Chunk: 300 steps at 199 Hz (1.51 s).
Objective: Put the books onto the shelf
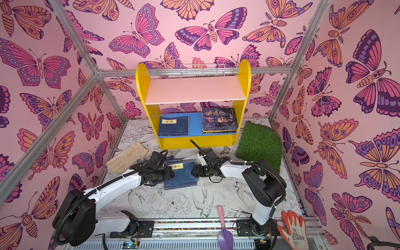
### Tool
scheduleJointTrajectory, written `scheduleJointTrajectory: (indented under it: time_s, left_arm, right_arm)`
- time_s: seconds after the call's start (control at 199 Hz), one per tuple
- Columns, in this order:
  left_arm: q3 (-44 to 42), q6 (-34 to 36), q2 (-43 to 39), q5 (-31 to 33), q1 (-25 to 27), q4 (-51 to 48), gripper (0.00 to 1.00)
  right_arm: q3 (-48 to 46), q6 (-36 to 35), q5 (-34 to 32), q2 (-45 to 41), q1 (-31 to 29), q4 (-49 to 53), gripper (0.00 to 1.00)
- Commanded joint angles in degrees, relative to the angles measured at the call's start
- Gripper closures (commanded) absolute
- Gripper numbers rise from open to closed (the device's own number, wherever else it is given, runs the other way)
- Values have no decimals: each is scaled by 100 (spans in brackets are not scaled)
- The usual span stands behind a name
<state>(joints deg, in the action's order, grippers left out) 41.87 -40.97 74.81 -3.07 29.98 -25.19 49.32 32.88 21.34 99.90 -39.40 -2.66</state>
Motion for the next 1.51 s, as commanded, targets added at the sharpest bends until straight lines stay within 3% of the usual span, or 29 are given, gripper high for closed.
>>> scheduleJointTrajectory:
  time_s: [0.0, 0.417, 0.582, 0.793, 1.014, 1.159, 1.215, 1.375, 1.501]
  left_arm:
    - [-29, 43, 95, -80, 74, 95, 39]
    - [95, -14, 495, -163, 276, 334, 40]
    - [64, -99, 592, -229, 282, 527, 40]
    - [14, -199, 614, -273, 280, 751, 40]
    - [-36, -218, 465, -282, 227, 915, 40]
    - [-64, -307, 287, -325, 72, 928, 40]
    - [-143, -379, 114, -392, -47, 975, 39]
    - [-501, -589, -812, -726, -546, 1310, 28]
    - [-701, -655, -1322, -1191, -856, 1557, 13]
  right_arm:
    - [-197, 33, 440, -196, 70, -318, 37]
    - [-800, 673, 1079, -423, 387, -1644, 44]
    - [-1003, 1054, 1333, -532, 475, -2514, 56]
    - [-1066, 1222, 1486, -750, 477, -2920, 81]
    - [-1041, 1458, 1804, -749, 477, -3392, 83]
    - [-1077, 1428, 1625, -841, 527, -3267, 99]
    - [-1176, 1577, 1584, -878, 617, -3459, 100]
    - [-1562, 2349, 1761, -915, 1007, -4643, 100]
    - [-1614, 2695, 1893, -938, 1092, -5173, 100]
